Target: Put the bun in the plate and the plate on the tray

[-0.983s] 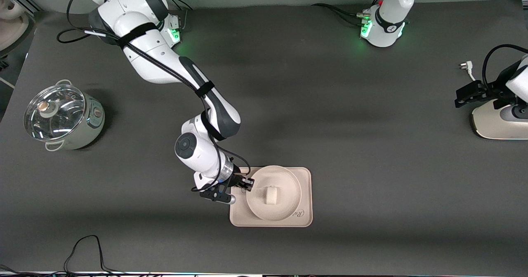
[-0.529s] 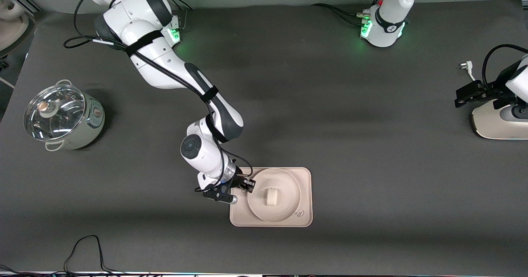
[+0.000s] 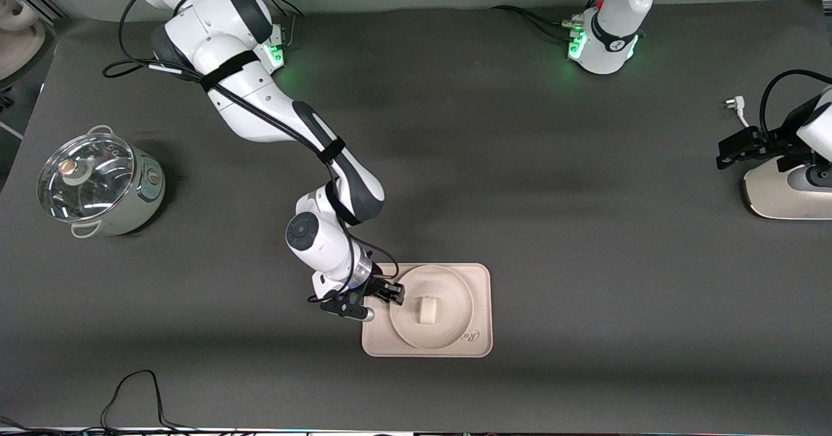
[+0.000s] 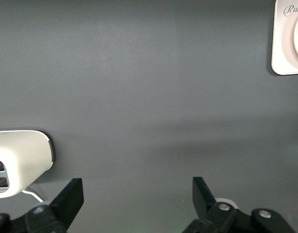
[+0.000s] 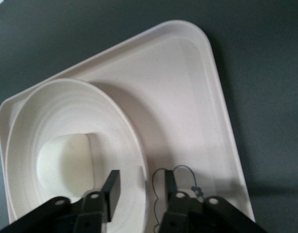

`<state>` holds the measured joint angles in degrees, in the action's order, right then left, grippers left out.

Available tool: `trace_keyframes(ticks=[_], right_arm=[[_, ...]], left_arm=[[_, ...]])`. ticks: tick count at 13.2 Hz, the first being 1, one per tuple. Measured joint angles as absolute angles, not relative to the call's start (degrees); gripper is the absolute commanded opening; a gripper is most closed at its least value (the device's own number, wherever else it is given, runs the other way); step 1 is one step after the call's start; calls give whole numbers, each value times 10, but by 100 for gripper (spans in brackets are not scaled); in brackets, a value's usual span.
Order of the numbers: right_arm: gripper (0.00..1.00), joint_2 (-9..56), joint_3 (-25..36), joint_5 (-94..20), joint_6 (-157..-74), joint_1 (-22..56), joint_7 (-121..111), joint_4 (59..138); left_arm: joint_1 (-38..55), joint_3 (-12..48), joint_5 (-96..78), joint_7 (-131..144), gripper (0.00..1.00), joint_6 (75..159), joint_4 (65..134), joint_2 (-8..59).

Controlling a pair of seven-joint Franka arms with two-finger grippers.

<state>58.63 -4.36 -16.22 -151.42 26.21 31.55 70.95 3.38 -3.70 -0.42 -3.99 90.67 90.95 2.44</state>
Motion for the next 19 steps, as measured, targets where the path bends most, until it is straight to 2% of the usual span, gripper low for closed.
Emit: trace_keyframes(ticks=[2,5,10,12,16,19], right_arm=[[100,570,-41,-162,-1458,260,316,697],[100,503,-18,-162,-1319,258,316,685],[100,345,14,-148,-1075,228,312,689],[100,260,15,-136,-992,196,285,726],[100,89,15,-90,-900,127,168,838],[100,35,15,-52,-873,73,64,877]], left_arm=[[34,-37,-4,-40,100,907,909,24],[34,-37,-4,-40,100,907,909,24],[34,-37,-4,-40,100,907,909,24],[34,-37,-4,-40,100,907,909,24],[34,-36,-4,-40,100,907,907,23],[34,-31,-3,-40,100,907,907,23]])
